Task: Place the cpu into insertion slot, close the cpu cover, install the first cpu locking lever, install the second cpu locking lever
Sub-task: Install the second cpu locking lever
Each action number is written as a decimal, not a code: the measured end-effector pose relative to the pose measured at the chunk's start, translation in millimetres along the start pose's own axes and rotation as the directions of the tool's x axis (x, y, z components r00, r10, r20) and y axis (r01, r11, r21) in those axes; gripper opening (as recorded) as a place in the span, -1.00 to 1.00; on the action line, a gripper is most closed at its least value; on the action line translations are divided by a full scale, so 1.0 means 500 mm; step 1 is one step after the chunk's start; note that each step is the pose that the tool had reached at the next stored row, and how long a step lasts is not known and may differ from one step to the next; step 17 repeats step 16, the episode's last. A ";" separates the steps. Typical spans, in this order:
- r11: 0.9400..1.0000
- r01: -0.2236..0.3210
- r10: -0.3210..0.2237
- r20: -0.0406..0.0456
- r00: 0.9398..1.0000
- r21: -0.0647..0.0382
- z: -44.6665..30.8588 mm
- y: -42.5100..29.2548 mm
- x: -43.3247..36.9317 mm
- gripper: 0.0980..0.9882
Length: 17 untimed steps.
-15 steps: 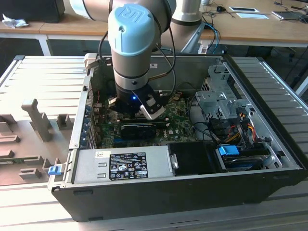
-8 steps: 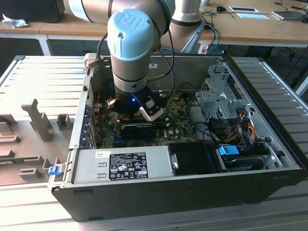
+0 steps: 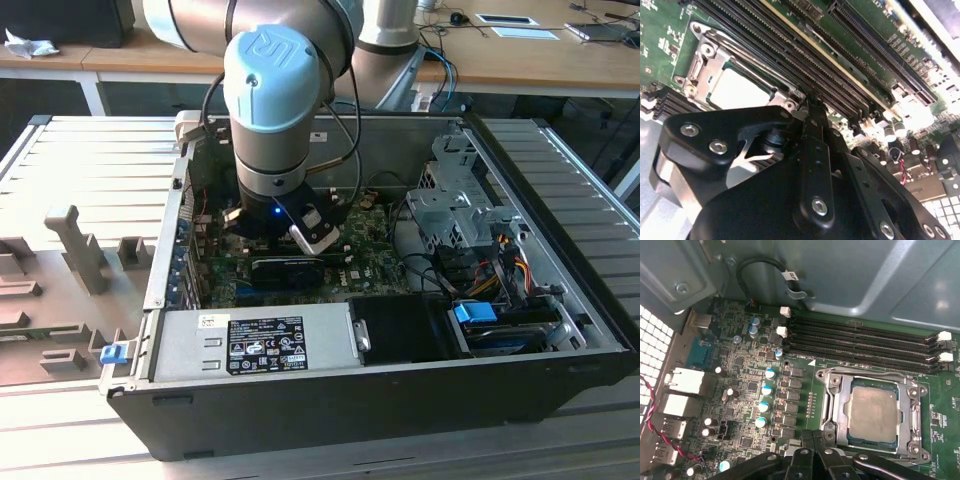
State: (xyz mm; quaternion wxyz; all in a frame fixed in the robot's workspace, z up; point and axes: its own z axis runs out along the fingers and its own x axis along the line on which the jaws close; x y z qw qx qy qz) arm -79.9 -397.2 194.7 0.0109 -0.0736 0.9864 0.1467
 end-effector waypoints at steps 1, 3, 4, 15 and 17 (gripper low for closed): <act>1.000 0.000 0.000 0.000 1.000 0.000 -0.002 0.001 0.000 -0.98; 1.000 0.000 0.000 0.000 1.000 -0.001 -0.013 0.004 -0.001 -0.98; 1.000 0.000 0.000 0.000 1.000 0.000 -0.019 0.006 -0.001 -0.98; 1.000 0.000 0.000 0.000 1.000 -0.001 -0.049 0.015 -0.002 -0.98; 1.000 0.000 0.000 0.000 1.000 -0.001 -0.049 0.015 -0.002 -0.98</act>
